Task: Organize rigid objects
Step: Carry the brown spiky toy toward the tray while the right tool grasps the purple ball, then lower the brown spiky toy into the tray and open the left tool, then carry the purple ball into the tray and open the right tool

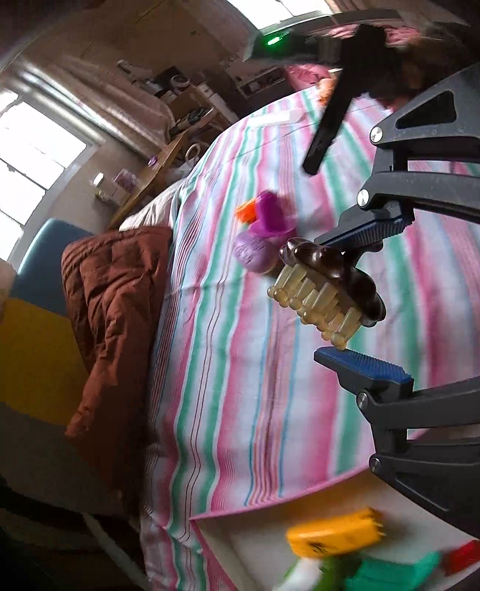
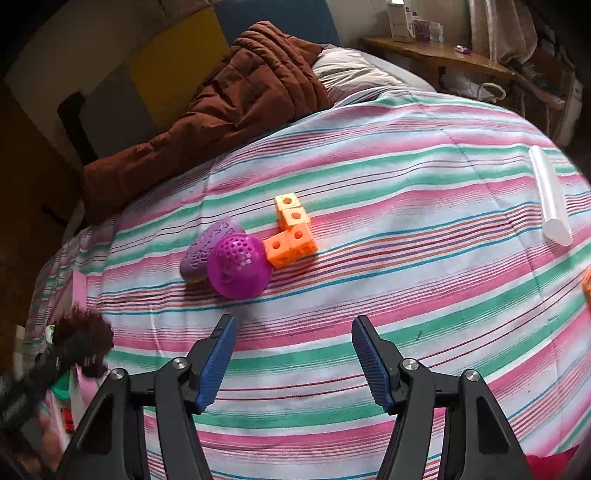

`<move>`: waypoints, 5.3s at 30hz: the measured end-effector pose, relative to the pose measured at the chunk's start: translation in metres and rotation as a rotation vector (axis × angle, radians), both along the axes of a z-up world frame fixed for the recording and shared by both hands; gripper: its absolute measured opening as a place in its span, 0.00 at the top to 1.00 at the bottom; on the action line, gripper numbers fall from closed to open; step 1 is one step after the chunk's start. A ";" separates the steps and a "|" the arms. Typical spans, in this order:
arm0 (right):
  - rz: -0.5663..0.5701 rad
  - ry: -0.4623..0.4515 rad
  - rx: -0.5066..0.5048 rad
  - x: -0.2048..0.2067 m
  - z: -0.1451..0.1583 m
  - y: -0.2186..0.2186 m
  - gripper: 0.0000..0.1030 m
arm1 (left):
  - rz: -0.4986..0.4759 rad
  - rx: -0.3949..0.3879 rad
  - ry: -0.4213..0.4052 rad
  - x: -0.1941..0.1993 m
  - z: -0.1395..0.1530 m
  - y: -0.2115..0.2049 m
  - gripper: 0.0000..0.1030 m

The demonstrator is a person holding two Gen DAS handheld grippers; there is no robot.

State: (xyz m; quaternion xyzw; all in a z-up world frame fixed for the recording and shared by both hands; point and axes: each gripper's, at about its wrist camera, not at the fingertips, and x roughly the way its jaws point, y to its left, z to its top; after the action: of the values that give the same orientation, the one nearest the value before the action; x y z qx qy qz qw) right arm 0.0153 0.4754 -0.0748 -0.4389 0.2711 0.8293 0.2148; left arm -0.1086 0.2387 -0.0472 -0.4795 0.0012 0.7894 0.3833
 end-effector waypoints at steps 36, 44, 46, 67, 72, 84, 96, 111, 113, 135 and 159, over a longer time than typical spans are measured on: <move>0.375 -0.109 0.020 -0.026 -0.007 -0.082 0.67 | 0.218 0.043 0.007 0.051 0.023 -0.182 0.48; 0.357 -0.075 0.053 -0.029 -0.013 -0.084 0.56 | 0.297 0.035 0.029 0.061 0.028 -0.218 0.48; 0.368 -0.075 0.077 -0.032 -0.012 -0.089 0.58 | 0.323 0.032 0.026 0.061 0.027 -0.230 0.48; 0.421 -0.121 0.203 -0.038 -0.018 -0.101 0.68 | 0.328 -0.072 0.131 0.079 0.033 -0.235 0.48; 0.418 -0.122 0.227 -0.037 -0.017 -0.103 0.68 | 0.297 -0.130 0.153 0.079 0.027 -0.220 0.48; 0.421 -0.126 0.234 -0.037 -0.017 -0.106 0.68 | 0.264 -0.195 0.154 0.075 0.013 -0.205 0.48; 0.423 -0.126 0.236 -0.037 -0.017 -0.107 0.68 | 0.257 -0.236 0.125 0.069 -0.003 -0.201 0.48; 0.417 -0.129 0.243 -0.036 -0.016 -0.106 0.68 | 0.281 -0.226 0.127 0.073 -0.004 -0.208 0.46; 0.416 -0.128 0.244 -0.035 -0.016 -0.106 0.68 | 0.286 -0.216 0.138 0.073 0.002 -0.210 0.46; 0.370 -0.046 0.194 -0.029 0.011 -0.112 0.68 | 0.411 -0.215 0.236 0.075 0.031 -0.239 0.46; 0.806 0.096 0.154 -0.061 0.047 -0.291 0.68 | 0.527 -0.197 0.207 0.069 0.026 -0.282 0.46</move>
State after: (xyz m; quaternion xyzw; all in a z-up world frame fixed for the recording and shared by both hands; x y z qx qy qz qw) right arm -0.0454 0.1841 -0.0283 -0.4533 0.0241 0.8845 -0.1080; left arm -0.0398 -0.0428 -0.0214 -0.4151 -0.0075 0.9025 0.1145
